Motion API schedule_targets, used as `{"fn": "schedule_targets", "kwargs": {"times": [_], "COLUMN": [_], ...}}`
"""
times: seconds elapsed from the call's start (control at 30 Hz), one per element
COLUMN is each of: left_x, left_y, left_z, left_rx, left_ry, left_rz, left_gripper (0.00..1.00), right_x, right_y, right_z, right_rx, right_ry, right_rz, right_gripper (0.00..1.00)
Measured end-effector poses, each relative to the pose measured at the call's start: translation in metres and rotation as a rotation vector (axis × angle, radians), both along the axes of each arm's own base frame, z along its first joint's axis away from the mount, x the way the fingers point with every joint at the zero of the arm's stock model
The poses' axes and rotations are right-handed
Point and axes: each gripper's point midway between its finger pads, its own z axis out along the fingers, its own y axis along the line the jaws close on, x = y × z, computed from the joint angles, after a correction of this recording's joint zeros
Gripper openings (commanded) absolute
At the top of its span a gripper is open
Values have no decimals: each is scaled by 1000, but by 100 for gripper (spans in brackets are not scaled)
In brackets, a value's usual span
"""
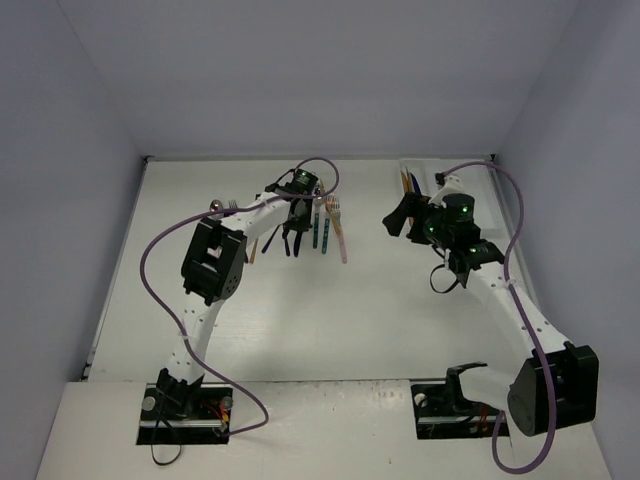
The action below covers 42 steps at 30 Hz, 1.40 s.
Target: Sort the eating utensils into containers
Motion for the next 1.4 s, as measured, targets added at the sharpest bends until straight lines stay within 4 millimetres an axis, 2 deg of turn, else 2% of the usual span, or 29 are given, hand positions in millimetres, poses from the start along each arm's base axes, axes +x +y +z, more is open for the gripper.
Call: {"fn": "schedule_targets", "kwargs": {"times": [0.2,0.33,0.6,0.77,0.9,1.07,1.23,1.4], "left_x": [-22,-30,-38,-46,-58,-72,-82,-79], "left_y": [5,3,-6,-13,-18,-26,-35,-39], "left_z": [2,13,79,120,137,145,144,148], "left_rx": [-39,-79,-231,-340,-403,-459,-493,-525], "left_ry": [35,40,-29,-73,-79,-71,-51,-64], "left_rz": [31,55,108,135,147,157,165,182], "left_gripper": [0,0,0,0,0,0,0,0], "right_x": [-25,-36,-40,-40,-32,-18,-6,-2], "right_y": [69,100,150,168,178,188,196,203], "right_z": [-9,-15,-36,-50,-50,-42,-38,-44], "right_rx": [12,51,100,100,109,121,128,128], "right_ry": [8,3,15,34,24,-4,-21,-12], "right_rz": [187,252,339,371,377,379,383,395], "right_gripper": [92,94,94,92,87,81,65,50]}}
